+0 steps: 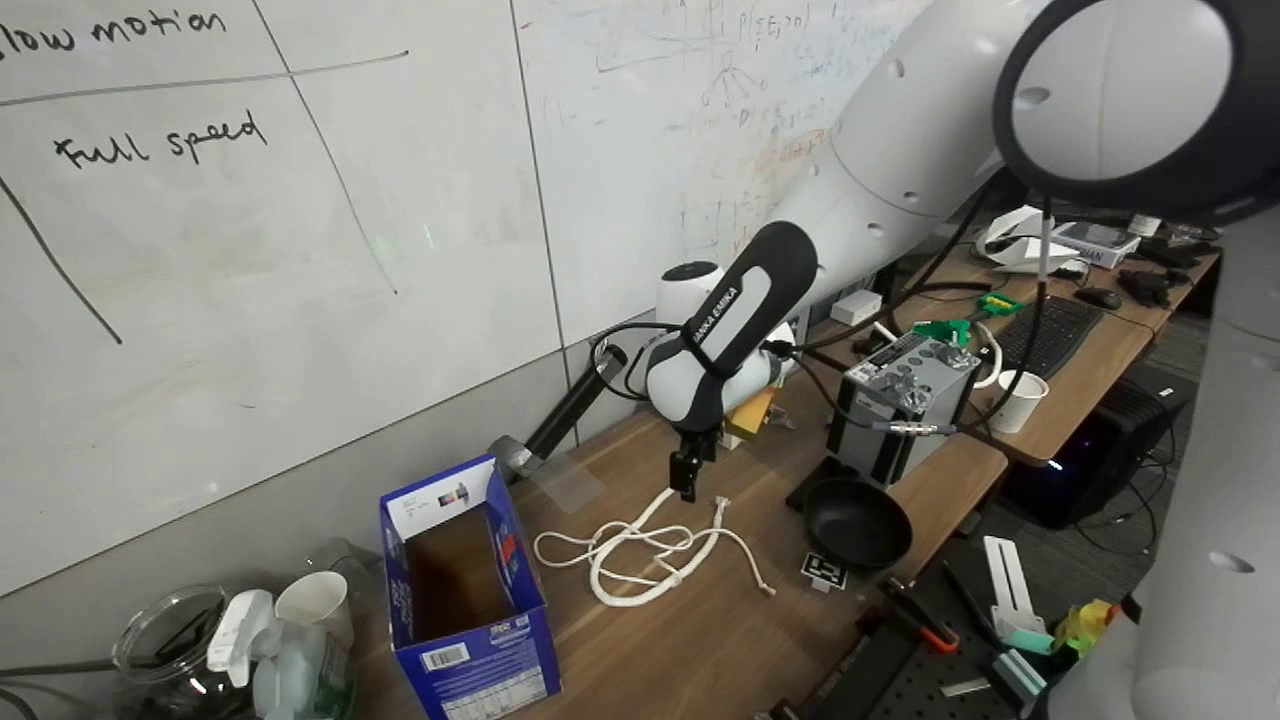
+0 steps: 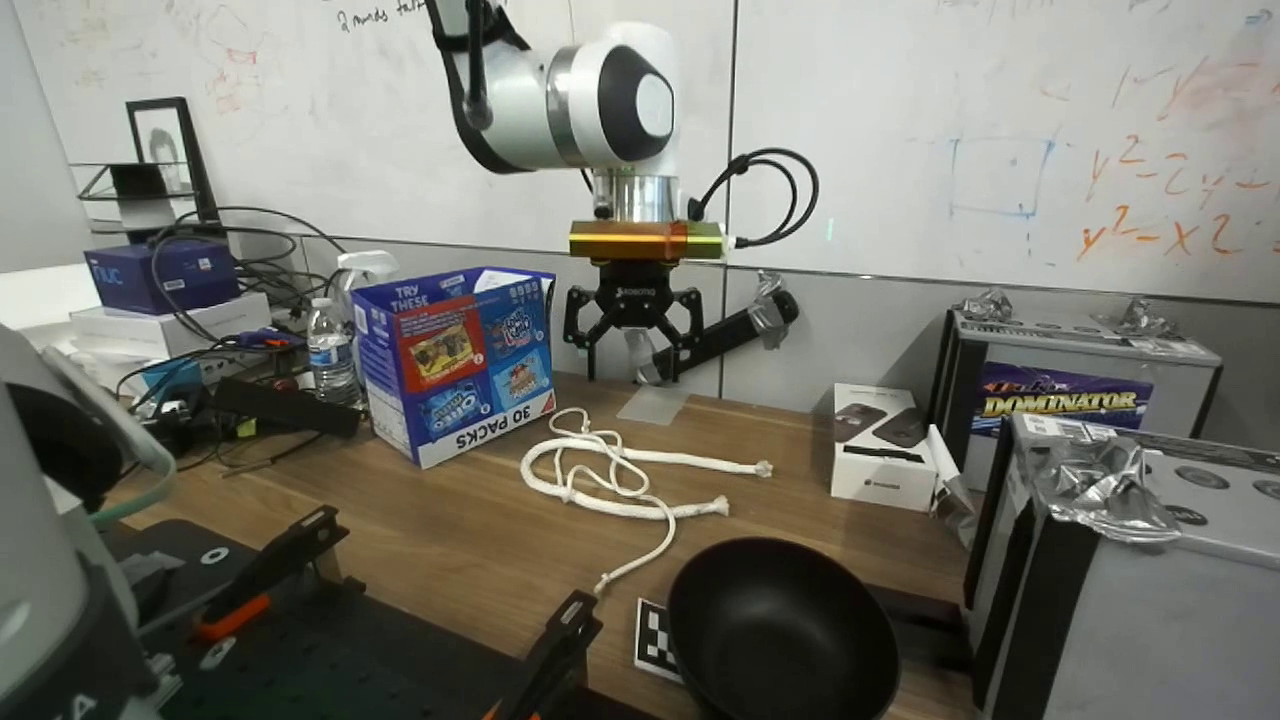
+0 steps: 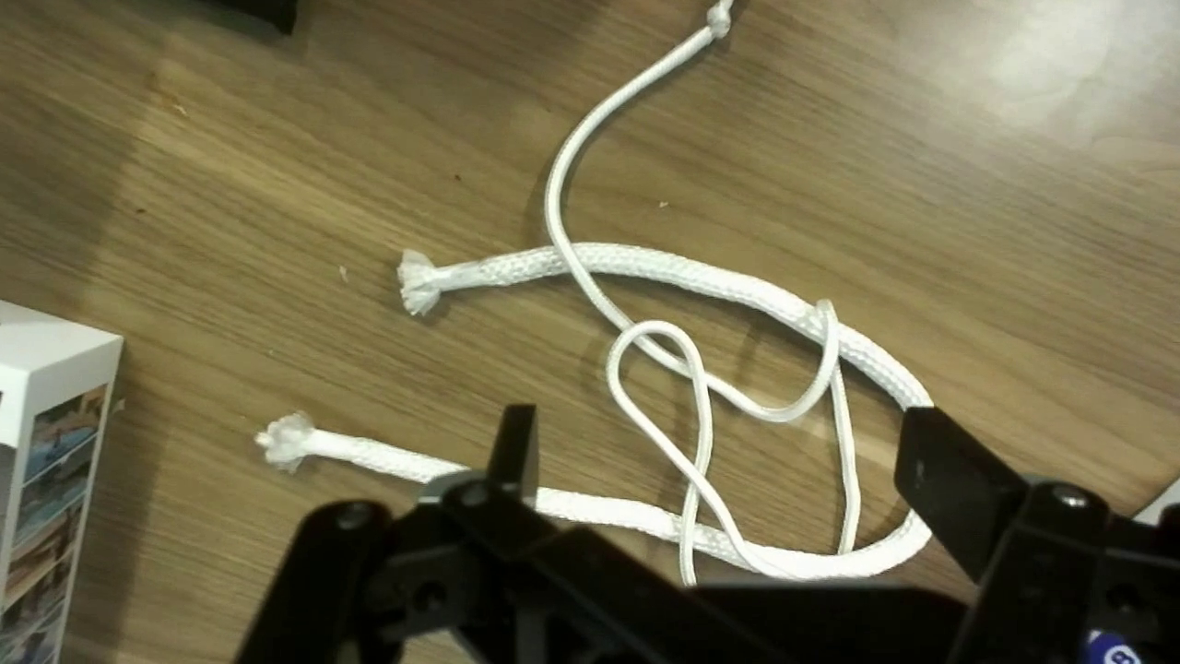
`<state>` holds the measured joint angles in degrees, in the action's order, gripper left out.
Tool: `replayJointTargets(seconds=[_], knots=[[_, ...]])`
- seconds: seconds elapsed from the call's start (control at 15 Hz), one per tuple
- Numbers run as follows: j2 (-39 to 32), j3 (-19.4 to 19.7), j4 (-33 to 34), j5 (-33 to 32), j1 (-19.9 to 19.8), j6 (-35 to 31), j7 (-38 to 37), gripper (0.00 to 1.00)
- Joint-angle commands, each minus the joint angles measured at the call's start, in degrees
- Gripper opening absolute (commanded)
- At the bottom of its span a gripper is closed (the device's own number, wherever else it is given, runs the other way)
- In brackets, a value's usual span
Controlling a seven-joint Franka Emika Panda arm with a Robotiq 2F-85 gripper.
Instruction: Pick up the two white ropes from the table and put them in the box
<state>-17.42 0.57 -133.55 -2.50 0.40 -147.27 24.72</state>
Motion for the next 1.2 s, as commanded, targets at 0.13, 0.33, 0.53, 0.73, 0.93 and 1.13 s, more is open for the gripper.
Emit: replayJointTargets(seconds=[0.13, 0.33, 0.53, 0.73, 0.93, 1.13], knots=[[-6.6, -2.1, 4.9, -2.5, -0.9, -4.2, -1.7, 1.0], [-9.4, -3.1, 5.5, -2.7, -0.5, -7.4, -2.3, 1.0], [-12.9, -3.9, 7.0, -3.2, 0.2, -9.1, -3.8, 1.0], [-17.0, -2.8, 9.3, -5.3, 2.0, -10.2, -6.6, 1.0], [-20.7, -2.8, 11.8, -6.4, 2.2, -10.5, -8.4, 1.0], [-23.8, -2.0, 13.8, -7.4, 3.1, -11.4, -10.3, 1.0]])
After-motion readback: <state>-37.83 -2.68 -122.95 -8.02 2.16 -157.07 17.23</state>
